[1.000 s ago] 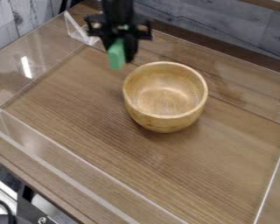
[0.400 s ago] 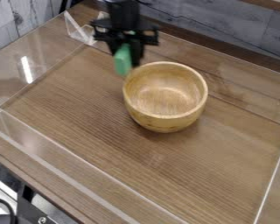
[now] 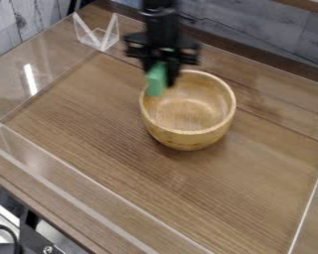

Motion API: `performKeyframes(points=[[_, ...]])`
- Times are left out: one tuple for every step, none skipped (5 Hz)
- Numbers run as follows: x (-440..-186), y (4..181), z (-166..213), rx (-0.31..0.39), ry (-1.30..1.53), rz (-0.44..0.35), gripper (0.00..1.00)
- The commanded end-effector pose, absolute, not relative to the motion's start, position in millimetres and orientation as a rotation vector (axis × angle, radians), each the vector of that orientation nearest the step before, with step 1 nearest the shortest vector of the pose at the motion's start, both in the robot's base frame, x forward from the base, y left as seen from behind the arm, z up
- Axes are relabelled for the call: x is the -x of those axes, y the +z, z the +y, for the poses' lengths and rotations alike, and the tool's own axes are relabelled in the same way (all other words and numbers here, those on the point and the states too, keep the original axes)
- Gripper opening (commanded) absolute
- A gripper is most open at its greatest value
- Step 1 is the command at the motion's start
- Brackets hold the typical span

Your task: Move green stick from inside the wooden bowl to the table next to it

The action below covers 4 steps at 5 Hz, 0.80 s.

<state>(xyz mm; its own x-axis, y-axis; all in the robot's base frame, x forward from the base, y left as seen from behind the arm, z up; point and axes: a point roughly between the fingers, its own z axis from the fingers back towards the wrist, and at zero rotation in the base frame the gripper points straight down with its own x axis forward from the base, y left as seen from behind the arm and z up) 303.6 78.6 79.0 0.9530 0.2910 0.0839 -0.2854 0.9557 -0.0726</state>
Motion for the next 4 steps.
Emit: performKeyframes(points=[[-306, 95.3, 122, 0.045, 0.288, -0.155, 0.0], [-311, 90.0, 87, 0.056, 0.259, -0.148, 0.0], [-317, 83.7, 52, 0.065, 0.23, -0.143, 0.0], [-311, 84.4, 93, 0.054, 0.249, -0.148, 0.0]])
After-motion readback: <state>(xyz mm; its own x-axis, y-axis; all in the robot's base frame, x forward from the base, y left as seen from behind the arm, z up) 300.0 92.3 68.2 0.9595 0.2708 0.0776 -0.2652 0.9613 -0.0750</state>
